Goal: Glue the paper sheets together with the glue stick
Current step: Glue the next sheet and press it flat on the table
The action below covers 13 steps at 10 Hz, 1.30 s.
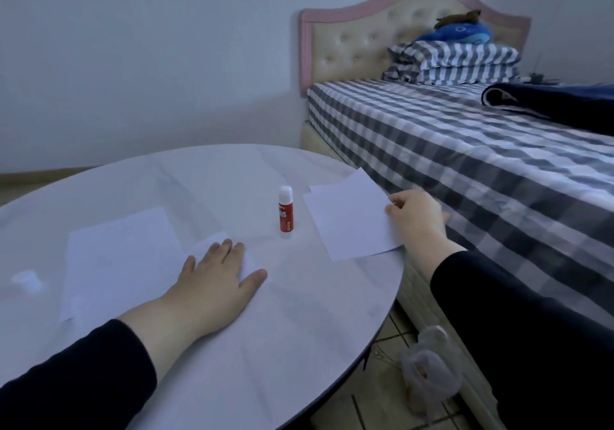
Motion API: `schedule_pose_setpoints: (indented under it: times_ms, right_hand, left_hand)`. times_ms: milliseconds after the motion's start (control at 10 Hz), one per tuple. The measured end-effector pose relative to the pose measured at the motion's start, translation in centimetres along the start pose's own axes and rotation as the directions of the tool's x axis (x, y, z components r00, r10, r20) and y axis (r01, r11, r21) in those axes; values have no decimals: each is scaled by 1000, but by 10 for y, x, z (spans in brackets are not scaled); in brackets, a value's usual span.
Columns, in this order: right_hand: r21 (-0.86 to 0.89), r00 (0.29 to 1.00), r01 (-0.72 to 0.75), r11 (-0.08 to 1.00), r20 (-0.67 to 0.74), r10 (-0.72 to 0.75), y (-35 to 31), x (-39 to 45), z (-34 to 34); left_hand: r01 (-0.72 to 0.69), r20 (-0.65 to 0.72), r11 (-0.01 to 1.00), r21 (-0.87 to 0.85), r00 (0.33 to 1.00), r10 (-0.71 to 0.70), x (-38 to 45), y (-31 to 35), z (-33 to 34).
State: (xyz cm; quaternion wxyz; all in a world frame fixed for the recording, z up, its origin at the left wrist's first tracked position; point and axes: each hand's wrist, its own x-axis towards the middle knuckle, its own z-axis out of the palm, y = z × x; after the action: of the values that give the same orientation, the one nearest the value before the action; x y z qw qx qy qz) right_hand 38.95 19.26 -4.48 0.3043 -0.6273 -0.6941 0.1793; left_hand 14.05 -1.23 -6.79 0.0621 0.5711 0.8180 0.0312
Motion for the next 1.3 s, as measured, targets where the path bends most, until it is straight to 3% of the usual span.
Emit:
schedule_pose_setpoints:
  times_ms: [100,200,300,400,600,700,800,900,1100,1300]
  right_hand:
    - [-180,993,113,977,44,-107,5,-5,3]
    - [-274,990,137,952,64,-125,11,-3,6]
    - [-374,991,119,920,-16,-135,16,2,15]
    - [-470,990,129,873,17,-137,15,2,19]
    - [-402,982,182,897,33,-185,-5,-19,-2]
    - [-136,971,233,963,96,-221,-21,-47,-12]
    - [133,922,287,948,229,-312,-39,-86,-13]
    - [92,832,430,898,345,-434,-65,-123,-2]
    - [-49,620,720,692,492,-611,-110,-166,49]
    - [-29,549,762,647,558,-622,-117,-173,72]
  left_hand:
    - [5,3,1000,2,1000,-5,-1,2,-1]
    - [3,0,1000,-2,1000,-3,-1,2,-1]
    - [-1,3,1000,-6,1000,1,0,1,0]
    - [-6,-2,1000,-17,1000,6,0,1,0]
    - [-61,-117,967,-247,993,33,-14,-8,-12]
    - [-102,-163,980,-172,984,74,-38,-28,-23]
    - [-135,-172,986,-100,978,117,-67,-61,-32]
    - [-151,-168,982,-118,977,130,-92,-96,-34]
    - [-183,-98,967,-178,981,167,-121,-127,-30]
    - [-215,-38,961,-176,977,212,-130,-137,-21]
